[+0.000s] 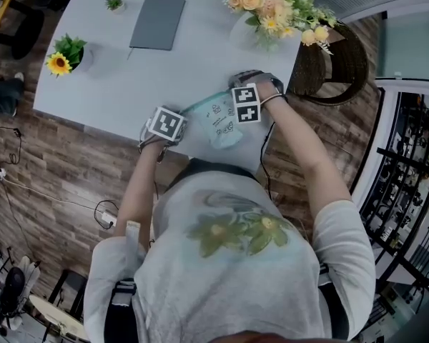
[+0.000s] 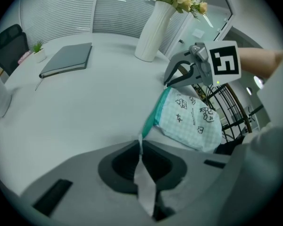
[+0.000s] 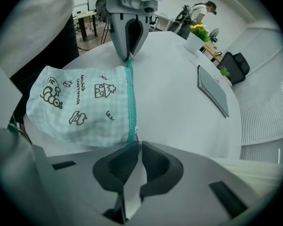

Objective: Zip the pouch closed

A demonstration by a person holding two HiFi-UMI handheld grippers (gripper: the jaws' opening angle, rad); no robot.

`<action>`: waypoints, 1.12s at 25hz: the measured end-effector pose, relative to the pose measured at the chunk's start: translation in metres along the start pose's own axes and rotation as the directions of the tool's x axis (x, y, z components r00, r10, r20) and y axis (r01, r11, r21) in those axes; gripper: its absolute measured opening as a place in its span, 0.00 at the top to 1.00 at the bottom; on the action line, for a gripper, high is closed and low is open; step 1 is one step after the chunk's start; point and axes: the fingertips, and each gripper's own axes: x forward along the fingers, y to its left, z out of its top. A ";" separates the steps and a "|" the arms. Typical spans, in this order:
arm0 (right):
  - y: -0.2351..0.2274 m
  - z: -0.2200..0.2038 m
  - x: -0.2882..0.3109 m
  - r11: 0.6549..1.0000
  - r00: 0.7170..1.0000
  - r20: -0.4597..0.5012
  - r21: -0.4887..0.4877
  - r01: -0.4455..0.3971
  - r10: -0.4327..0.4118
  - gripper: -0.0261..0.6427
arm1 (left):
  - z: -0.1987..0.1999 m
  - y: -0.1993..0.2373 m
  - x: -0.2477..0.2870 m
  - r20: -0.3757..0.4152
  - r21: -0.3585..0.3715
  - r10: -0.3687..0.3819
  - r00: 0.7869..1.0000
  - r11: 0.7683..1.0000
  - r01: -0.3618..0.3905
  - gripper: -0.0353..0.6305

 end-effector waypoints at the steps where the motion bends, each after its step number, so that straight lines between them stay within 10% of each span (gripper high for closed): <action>1: -0.001 0.000 0.000 1.000 1.000 0.005 0.021 0.013 -0.013 0.93 | 0.001 0.000 0.000 0.003 0.003 -0.001 1.000 1.000 0.001 0.91; 7: -0.002 -0.007 -0.006 0.952 0.997 0.045 0.304 0.046 -0.063 0.84 | 0.000 0.000 0.002 0.037 0.016 0.008 0.999 1.000 -0.008 0.91; 16: -0.009 -0.005 -0.047 0.719 0.957 0.158 0.691 0.069 -0.244 0.82 | 0.018 0.000 -0.017 0.191 -0.164 -0.041 0.981 0.984 0.073 0.87; 23: -0.015 0.007 -0.103 0.434 0.868 0.217 0.901 -0.002 -0.447 0.82 | 0.052 0.001 -0.062 0.420 -0.226 0.065 0.905 0.974 0.035 0.87; 28: -0.021 0.021 -0.150 0.320 0.791 0.211 0.947 -0.021 -0.574 0.82 | 0.072 -0.022 -0.100 0.547 -0.192 0.100 0.831 0.981 0.008 0.87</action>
